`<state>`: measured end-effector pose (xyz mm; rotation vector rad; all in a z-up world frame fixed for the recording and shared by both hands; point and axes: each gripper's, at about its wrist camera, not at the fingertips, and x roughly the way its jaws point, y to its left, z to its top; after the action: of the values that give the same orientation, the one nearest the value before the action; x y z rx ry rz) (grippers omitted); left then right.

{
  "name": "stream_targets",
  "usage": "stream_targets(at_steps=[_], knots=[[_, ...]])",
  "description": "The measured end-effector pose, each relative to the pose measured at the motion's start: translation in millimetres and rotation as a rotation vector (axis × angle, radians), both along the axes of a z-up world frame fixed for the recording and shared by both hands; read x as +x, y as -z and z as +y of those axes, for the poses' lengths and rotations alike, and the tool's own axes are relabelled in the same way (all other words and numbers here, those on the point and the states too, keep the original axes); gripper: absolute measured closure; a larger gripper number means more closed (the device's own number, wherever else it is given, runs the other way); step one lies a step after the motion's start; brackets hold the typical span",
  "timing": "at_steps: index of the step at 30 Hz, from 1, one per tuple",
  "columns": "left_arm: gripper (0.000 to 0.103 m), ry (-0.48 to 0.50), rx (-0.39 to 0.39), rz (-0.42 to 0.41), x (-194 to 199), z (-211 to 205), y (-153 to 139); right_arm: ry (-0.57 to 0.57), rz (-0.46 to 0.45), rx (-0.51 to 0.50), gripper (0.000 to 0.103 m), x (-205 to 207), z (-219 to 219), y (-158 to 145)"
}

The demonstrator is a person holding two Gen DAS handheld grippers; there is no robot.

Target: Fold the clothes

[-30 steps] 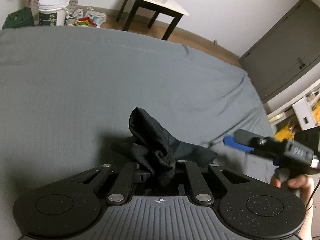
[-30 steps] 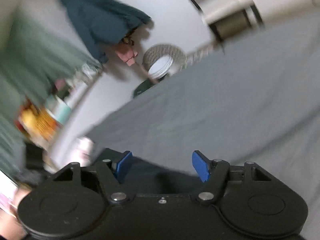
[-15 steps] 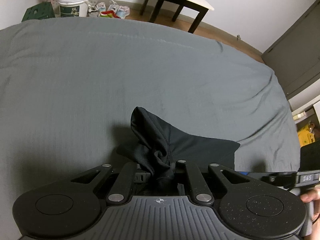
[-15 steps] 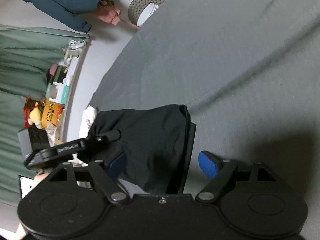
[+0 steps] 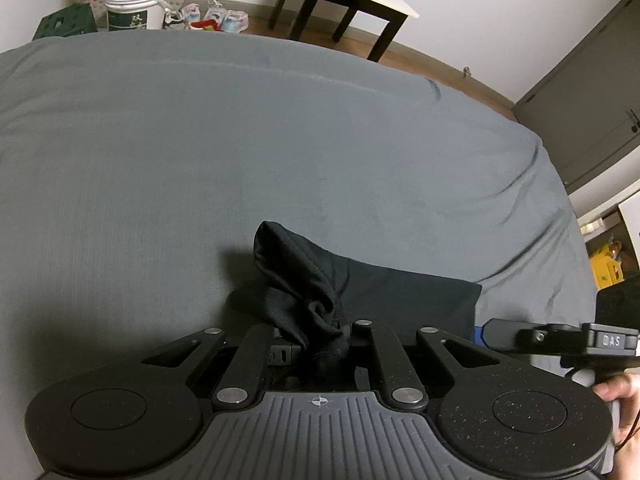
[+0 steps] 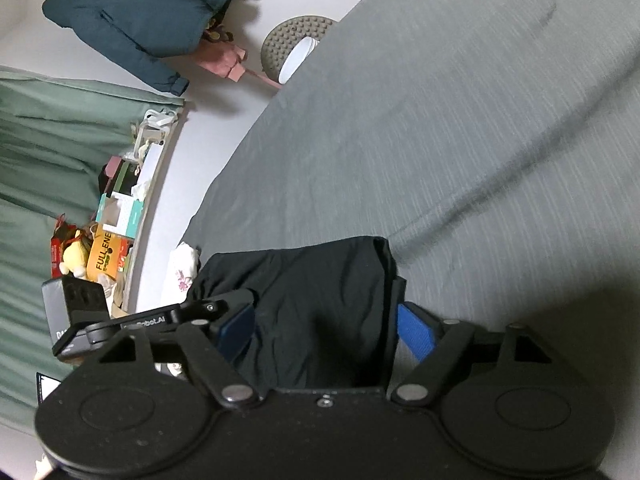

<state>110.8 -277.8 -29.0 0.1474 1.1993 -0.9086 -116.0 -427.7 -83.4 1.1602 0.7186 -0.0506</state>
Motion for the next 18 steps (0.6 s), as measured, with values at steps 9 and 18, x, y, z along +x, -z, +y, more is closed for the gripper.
stream_targets(at_steps=[9, 18], knots=[[0.093, 0.038, 0.012, -0.008, 3, 2, 3, -0.009, 0.024, 0.064, 0.047, 2, -7, 6], [0.093, 0.071, 0.031, -0.025, 3, 1, 3, -0.036, 0.057, 0.028, 0.084, 12, -4, 10]])
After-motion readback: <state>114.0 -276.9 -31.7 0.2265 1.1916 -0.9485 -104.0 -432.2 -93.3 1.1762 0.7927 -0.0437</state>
